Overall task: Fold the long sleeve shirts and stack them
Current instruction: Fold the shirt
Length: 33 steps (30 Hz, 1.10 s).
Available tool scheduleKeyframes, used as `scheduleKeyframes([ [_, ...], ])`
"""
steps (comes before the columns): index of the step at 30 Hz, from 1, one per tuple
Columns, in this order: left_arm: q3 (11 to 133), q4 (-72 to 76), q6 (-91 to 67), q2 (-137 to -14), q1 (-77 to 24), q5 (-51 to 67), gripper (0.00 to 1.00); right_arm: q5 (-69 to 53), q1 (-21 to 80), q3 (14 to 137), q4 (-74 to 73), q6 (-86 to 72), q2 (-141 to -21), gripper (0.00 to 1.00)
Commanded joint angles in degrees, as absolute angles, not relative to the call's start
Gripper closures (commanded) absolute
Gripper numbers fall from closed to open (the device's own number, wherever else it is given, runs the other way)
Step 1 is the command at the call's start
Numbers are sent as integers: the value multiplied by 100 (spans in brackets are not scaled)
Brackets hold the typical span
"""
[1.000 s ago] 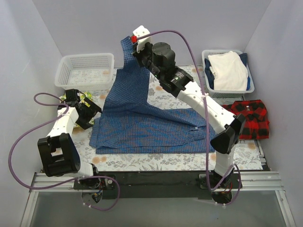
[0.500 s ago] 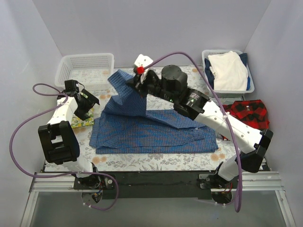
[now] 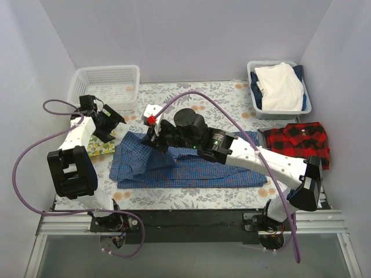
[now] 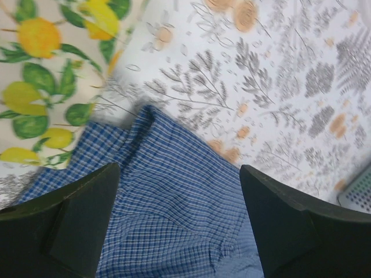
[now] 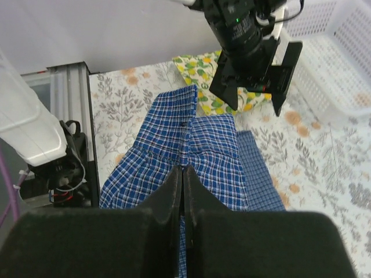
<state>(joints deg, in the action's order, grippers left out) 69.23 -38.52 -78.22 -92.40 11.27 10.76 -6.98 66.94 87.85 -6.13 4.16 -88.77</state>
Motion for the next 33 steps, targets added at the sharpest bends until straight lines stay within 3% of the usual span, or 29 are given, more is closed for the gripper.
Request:
scheduleKeyframes([
  [1, 6619, -3472, -7682, -8965, 827, 2196, 16, -282, 6697, 8421, -141, 44, -8587, 99],
  [11, 5696, -3278, -7646, -8815, 255, 2654, 17, 1501, 6697, 8104, 334, -272, -8455, 99],
  [24, 5546, -3234, -7963, -9149, 211, 1179, 18, 4094, 6680, 7251, 659, -439, -8165, 99],
  [33, 5643, -3313, -7919, -9430, 202, 949, 18, 5413, 6609, 6715, 650, -729, -8279, 99],
])
